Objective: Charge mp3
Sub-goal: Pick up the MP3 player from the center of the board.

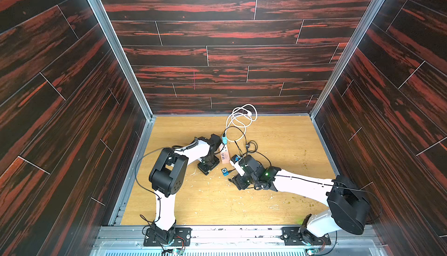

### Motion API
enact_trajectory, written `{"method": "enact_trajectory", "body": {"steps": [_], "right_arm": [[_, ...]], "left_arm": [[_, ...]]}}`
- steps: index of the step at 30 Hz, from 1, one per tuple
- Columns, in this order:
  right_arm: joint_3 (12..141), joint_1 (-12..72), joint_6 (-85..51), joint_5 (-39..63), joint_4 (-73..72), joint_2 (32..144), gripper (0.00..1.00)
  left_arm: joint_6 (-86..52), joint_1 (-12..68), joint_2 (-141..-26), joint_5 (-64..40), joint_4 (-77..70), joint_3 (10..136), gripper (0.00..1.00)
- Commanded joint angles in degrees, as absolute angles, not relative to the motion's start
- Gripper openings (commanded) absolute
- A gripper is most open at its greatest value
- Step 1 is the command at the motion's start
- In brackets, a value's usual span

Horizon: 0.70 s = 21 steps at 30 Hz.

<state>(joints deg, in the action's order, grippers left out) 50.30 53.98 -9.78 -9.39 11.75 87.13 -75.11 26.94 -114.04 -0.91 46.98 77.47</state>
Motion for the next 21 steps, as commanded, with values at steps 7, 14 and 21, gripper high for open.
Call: {"method": "enact_trajectory", "body": {"steps": [7, 14, 21], "right_arm": [[52.4, 54.3, -9.3, -8.4, 11.5, 90.6, 0.72], [52.7, 54.3, -9.2, -8.3, 11.5, 92.0, 0.72], [53.3, 54.3, -9.2, -8.6, 10.1, 94.7, 0.71]], "left_arm": [[-72.3, 25.1, -117.6, 3.3, 48.5, 75.6, 0.46], [-70.9, 25.0, -118.9, 4.1, 48.4, 75.6, 0.33], [-69.9, 24.9, -117.5, 0.4, 43.7, 73.8, 0.00]]}}
